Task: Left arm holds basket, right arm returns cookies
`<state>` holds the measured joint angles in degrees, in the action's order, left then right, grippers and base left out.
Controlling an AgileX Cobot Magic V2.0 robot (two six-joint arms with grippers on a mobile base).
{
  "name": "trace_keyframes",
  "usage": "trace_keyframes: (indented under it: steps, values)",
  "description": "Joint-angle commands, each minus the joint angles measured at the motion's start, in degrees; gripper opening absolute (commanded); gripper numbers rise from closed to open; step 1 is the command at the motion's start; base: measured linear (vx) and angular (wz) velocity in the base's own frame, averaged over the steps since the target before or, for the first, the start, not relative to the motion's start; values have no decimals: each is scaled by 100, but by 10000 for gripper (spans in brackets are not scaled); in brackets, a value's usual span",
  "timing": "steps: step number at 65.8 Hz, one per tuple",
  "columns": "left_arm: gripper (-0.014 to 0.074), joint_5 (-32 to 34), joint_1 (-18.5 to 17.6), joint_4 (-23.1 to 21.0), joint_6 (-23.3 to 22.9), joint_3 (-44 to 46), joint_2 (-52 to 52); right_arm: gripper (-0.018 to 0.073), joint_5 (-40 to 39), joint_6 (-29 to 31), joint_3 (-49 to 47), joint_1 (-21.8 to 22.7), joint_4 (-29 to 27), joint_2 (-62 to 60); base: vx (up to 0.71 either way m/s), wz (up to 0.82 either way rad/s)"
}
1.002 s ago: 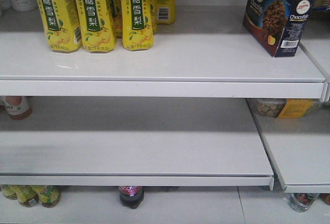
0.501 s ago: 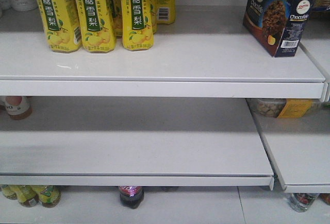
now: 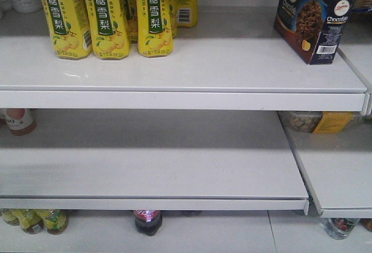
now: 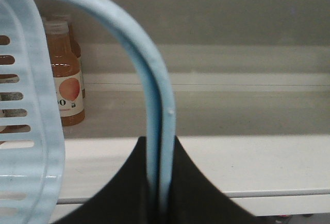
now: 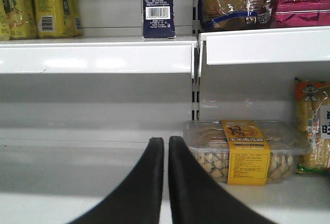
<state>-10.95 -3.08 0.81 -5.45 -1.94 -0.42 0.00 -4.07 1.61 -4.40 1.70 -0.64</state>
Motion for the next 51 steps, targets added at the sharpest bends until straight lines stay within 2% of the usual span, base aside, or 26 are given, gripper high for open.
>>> trace_keyframes:
  steps: [1,51]
  values:
    - [-3,555,4,61,116,170,-97,-11,-417,18,98,45,59,-73,0,0]
    - [-3,555,4,61,116,170,-97,-11,-417,36,98,45,59,-73,0,0]
